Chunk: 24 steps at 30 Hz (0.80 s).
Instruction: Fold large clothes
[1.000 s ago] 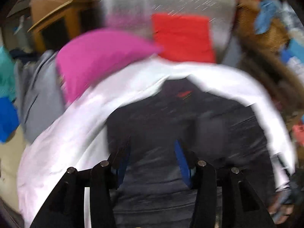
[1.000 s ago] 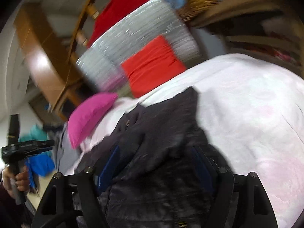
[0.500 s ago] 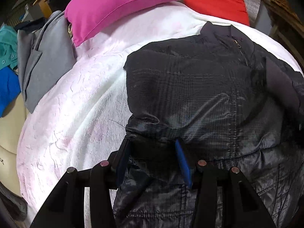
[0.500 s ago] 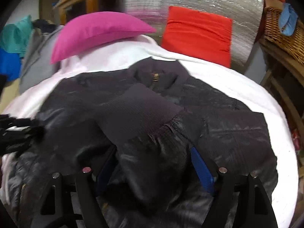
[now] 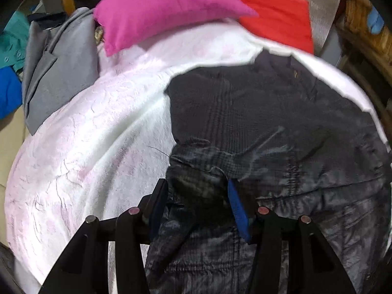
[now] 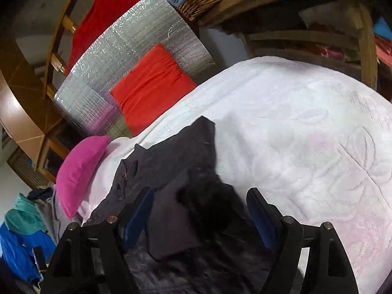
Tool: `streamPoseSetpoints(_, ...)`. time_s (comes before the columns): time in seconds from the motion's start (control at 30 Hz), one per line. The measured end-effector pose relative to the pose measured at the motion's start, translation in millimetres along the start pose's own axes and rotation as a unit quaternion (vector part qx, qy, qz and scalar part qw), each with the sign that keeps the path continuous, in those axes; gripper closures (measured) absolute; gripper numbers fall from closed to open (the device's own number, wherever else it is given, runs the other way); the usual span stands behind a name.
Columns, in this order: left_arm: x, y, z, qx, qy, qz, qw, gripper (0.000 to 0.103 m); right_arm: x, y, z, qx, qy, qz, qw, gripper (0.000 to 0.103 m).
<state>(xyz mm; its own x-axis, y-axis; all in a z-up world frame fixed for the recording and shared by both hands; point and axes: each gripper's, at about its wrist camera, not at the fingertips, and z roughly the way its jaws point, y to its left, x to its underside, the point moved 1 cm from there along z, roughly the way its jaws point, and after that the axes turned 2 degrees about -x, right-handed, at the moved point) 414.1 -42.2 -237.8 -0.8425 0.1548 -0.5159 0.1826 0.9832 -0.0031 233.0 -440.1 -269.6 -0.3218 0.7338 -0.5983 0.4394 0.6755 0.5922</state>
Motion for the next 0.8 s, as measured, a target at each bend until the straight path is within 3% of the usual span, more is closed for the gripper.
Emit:
streamPoseSetpoints(0.13, -13, 26, -14, -0.009, -0.030, -0.032, 0.9990, 0.050, -8, 1, 26, -0.018, 0.035, 0.000, 0.999, 0.022)
streamPoseSetpoints(0.2, -19, 36, -3, -0.003, -0.006, -0.048, 0.9988, 0.050, -10, 7, 49, -0.018, 0.069, -0.008, 0.997, 0.022)
streamPoseSetpoints(0.3, -19, 36, 28, 0.045, 0.054, -0.056, 0.9960, 0.050, -4, 14, 79, 0.011, 0.118, -0.035, 0.992, 0.022)
streamPoseSetpoints(0.33, -17, 35, 35, 0.053, 0.060, -0.060, 0.9950, 0.056, -2, 15, 83, 0.015, 0.125, -0.043, 0.991, 0.024)
streamPoseSetpoints(0.4, -14, 33, 35, 0.070, 0.049, -0.065, 0.9943, 0.068, 0, 23, 82, 0.016, 0.126, -0.068, 0.990, 0.041)
streamPoseSetpoints(0.47, -17, 34, 30, 0.065, 0.031, -0.067, 0.9951, 0.078, -2, 32, 67, 0.008, 0.104, -0.096, 0.990, 0.050)
streamPoseSetpoints(0.53, -18, 36, 28, 0.063, 0.021, -0.067, 0.9955, 0.083, -5, 34, 56, 0.003, 0.078, -0.103, 0.992, 0.053)
streamPoseSetpoints(0.6, -17, 33, 32, 0.056, 0.025, -0.068, 0.9958, 0.083, -2, 29, 61, 0.008, 0.079, -0.103, 0.991, 0.053)
streamPoseSetpoints(0.7, -12, 31, 44, 0.037, 0.040, -0.050, 0.9973, 0.077, 9, 15, 83, 0.035, 0.121, -0.094, 0.988, 0.048)
streamPoseSetpoints(0.8, -11, 35, 32, 0.039, 0.040, -0.059, 0.9967, 0.075, 4, 18, 64, 0.018, 0.106, -0.082, 0.991, 0.040)
